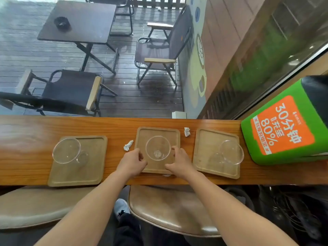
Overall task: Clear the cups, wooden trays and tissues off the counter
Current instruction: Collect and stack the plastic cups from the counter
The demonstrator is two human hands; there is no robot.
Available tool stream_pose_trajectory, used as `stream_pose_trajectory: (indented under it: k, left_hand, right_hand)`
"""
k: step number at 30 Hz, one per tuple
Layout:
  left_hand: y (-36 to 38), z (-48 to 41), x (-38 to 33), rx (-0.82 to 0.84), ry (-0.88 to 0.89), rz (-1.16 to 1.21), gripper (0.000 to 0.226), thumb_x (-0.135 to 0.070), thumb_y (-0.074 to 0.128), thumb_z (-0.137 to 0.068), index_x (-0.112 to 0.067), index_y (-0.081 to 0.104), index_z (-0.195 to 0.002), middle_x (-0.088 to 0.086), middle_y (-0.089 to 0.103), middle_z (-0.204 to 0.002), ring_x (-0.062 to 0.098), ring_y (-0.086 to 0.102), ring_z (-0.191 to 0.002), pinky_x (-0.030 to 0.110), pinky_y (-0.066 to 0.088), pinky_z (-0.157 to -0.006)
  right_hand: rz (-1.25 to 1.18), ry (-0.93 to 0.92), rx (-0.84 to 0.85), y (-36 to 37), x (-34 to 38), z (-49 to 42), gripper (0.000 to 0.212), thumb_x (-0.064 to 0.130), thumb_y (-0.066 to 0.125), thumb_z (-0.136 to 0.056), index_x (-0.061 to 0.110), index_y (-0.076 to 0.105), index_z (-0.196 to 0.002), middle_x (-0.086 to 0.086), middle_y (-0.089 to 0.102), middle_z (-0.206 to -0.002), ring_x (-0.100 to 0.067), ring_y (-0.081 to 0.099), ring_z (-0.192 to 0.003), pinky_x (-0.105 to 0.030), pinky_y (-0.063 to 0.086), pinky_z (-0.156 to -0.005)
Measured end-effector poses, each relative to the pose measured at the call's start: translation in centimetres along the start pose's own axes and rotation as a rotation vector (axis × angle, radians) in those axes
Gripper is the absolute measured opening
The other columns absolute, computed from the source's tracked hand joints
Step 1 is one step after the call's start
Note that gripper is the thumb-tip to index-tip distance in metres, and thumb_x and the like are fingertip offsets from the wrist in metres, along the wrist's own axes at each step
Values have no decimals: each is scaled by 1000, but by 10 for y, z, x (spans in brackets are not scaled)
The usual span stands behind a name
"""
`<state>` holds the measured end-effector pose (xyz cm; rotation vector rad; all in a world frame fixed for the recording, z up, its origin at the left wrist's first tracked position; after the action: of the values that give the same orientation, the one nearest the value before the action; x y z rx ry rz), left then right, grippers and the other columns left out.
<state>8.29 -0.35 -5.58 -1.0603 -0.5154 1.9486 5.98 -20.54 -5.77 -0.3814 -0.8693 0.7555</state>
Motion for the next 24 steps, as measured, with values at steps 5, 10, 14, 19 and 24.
stream_pose_trajectory:
  k: [5, 10, 14, 19, 24]
  left_hand:
    - [2, -10, -17, -54, 65, 211, 57, -19, 82, -74, -21, 51, -120, -4, 56, -112, 14, 57, -99, 28, 54, -78]
    - [7, -8, -29, 15, 114, 424, 69, -8, 81, -77, -30, 46, -133, -10, 56, -121, 13, 68, -92, 20, 56, -64]
    - [-6, 0, -35, 10, 142, 429, 65, -6, 78, -79, -34, 48, -129, -13, 56, -116, 9, 70, -85, 19, 56, -63]
    - [-54, 16, -48, -47, 196, 394, 56, -8, 75, -77, -40, 50, -117, -15, 62, -108, 2, 67, -84, 15, 51, -63]
    - [-122, 31, -53, -148, 255, 359, 54, -16, 79, -77, -35, 51, -119, -13, 63, -105, 0, 63, -83, 14, 49, -66]
  right_hand:
    - [-205, -46, -25, -4, 12, -4, 82, 20, 82, -72, 28, 39, -141, 2, 49, -136, -21, 55, -118, -42, 51, -99]
    - [-322, -106, -18, -7, 29, -1, 75, 24, 85, -74, 34, 42, -135, 13, 51, -125, -17, 60, -112, -40, 54, -96]
    - [-316, -108, -33, -13, 40, 2, 76, 21, 84, -76, 30, 42, -138, 5, 50, -134, -13, 65, -100, -27, 56, -82]
    - [-313, -164, -65, -30, 80, 16, 68, 22, 85, -74, 38, 43, -125, 7, 57, -120, -11, 67, -90, -20, 53, -70]
    - [-291, -247, -105, -44, 142, 25, 76, 28, 88, -68, 28, 48, -132, 4, 61, -119, -12, 63, -97, -34, 58, -85]
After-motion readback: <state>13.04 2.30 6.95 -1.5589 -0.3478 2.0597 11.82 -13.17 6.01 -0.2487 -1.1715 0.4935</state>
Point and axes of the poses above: each hand's wrist, its own z-axis away from the middle knuckle, its own y-axis out of the palm, x = y × z, the point moved 10 cm from there along -z, towards the middle knuckle
